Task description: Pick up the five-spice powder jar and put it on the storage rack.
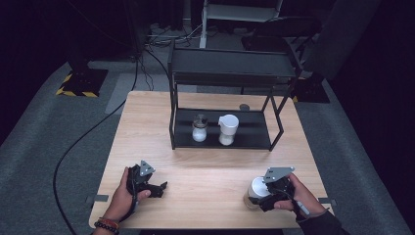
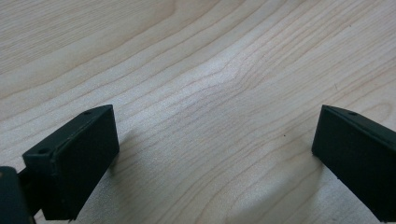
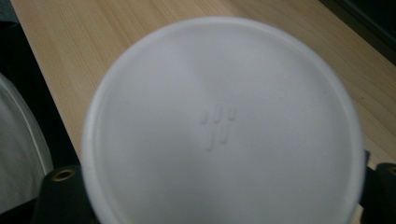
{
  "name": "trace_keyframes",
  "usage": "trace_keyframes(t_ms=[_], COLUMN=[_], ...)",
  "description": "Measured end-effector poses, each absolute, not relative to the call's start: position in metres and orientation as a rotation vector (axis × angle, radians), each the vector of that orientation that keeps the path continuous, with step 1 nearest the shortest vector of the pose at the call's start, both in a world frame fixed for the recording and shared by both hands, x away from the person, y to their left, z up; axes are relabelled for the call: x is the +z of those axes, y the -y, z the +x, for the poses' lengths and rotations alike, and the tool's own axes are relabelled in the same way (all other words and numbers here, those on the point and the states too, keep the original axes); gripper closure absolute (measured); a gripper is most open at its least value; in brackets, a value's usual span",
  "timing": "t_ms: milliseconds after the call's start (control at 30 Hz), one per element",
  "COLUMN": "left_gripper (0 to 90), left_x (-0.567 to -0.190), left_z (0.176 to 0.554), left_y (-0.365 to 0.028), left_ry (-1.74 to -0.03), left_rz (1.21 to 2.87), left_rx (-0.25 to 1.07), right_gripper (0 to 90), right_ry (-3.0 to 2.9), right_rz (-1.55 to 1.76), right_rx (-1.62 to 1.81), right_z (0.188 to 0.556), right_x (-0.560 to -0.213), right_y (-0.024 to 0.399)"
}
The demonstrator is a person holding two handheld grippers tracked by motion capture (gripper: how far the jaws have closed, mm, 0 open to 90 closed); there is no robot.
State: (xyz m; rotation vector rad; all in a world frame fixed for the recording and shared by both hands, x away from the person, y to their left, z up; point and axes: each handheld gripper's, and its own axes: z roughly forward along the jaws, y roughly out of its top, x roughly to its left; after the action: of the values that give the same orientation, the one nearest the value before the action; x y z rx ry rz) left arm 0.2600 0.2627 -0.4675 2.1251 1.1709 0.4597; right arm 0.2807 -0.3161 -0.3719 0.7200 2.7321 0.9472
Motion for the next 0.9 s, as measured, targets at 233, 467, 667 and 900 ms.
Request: trace_keyframes(t_ms=[233, 467, 667, 900], left_gripper=[0.6, 0.6, 0.6, 0.6], left_x=[-0.468, -0.468, -0.468, -0.468], left_z=[0.260, 0.260, 0.260, 0.260], left_y=[-0.263, -0.263, -0.263, -0.263], left_ry=[-1.170, -1.172, -1.171, -1.171], left_rz=[2.124, 2.124, 2.124, 2.124], left_rx=[0.460, 0.460, 0.460, 0.460], right_gripper=[29.5, 30.1, 30.2, 30.2], right_ry=[-2.736, -2.728, -2.709, -2.696], right_rz=[0.693, 0.692, 0.695, 0.716], right_rx=[0.937, 0.918, 0.889, 0.888], right_z=[0.280, 0.276, 0.273, 0.277], right_x=[-0.371, -0.369, -0.367, -0.362], right_y=[0.313, 0.310, 0.305, 0.303])
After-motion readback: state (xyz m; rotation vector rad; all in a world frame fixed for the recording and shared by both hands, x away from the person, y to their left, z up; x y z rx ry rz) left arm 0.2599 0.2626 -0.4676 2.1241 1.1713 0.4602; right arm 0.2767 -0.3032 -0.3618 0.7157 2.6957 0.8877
